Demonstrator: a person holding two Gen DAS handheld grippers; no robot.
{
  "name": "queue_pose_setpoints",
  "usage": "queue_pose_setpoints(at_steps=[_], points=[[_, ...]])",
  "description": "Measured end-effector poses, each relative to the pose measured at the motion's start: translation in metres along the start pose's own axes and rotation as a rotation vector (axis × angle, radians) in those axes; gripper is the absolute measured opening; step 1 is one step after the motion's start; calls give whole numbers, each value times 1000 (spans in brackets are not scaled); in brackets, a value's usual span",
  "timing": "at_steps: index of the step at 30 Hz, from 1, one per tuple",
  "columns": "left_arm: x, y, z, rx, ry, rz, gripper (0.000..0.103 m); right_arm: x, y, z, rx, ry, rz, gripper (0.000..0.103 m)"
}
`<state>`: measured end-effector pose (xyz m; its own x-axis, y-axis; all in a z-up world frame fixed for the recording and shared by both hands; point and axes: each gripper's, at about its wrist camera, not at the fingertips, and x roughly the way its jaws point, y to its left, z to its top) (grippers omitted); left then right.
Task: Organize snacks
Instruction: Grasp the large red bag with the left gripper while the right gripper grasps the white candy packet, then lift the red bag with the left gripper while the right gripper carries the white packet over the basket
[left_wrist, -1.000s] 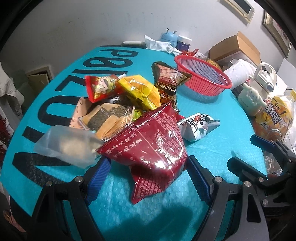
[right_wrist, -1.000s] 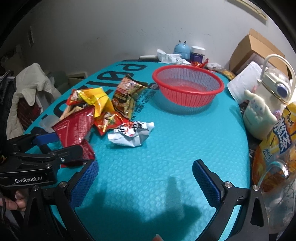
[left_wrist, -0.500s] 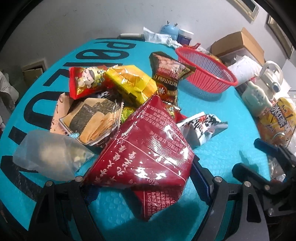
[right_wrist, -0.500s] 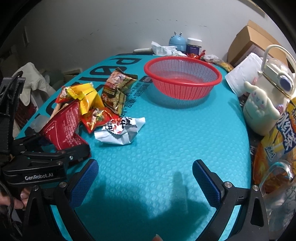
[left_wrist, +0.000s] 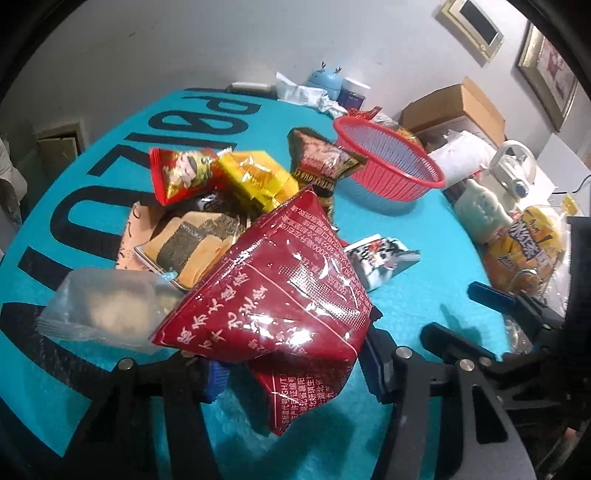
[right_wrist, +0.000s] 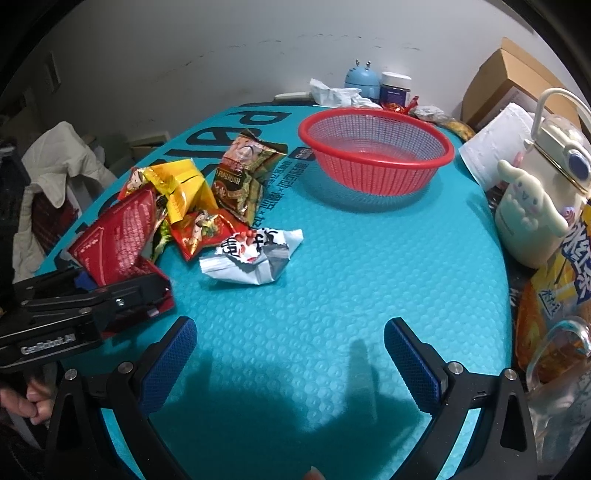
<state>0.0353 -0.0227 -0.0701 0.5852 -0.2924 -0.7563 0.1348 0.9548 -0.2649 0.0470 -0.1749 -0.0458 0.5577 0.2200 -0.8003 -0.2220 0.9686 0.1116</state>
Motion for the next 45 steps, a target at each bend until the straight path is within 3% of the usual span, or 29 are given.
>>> queue_pose_setpoints(at_steps=[13, 29, 34, 38, 40, 45], points=[[-33, 9, 12, -2, -80, 23, 57, 2, 12, 31, -68, -27, 22, 103], [-13, 20, 21, -25, -35, 23, 57, 54, 15, 53, -105, 50, 68, 101], [-9, 19, 24, -25, -25, 19, 57, 70, 10, 50, -92, 103, 70, 81], [-7, 19, 24, -25, -21, 19, 57, 71, 12, 46, -123, 86, 63, 71], [-7, 19, 23, -27, -19, 17, 57, 69, 13, 45, -132, 79, 60, 58], [-9, 18, 21, -28, -18, 23, 57, 63, 13, 41, -121, 71, 78, 53]])
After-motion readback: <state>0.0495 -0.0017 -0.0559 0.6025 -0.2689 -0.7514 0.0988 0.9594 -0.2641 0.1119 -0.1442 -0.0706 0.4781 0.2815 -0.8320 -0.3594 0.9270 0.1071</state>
